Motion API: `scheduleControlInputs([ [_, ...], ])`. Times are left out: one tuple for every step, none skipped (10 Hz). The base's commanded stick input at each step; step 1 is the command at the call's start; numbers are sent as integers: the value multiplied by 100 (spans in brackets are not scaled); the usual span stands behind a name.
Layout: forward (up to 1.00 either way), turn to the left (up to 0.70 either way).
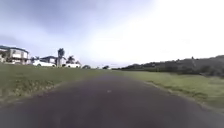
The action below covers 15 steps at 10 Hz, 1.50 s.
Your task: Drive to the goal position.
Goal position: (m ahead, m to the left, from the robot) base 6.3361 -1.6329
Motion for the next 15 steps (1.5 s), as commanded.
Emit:
scheduleControlInputs([
  [100, 0],
  [100, 0],
  [100, 0],
  [100, 0],
  [100, 0],
  [100, 0],
  [100, 0],
  [100, 0],
  [100, 0],
  [100, 0],
  [100, 0],
  [100, 0],
  [100, 0],
  [100, 0],
  [100, 0],
])
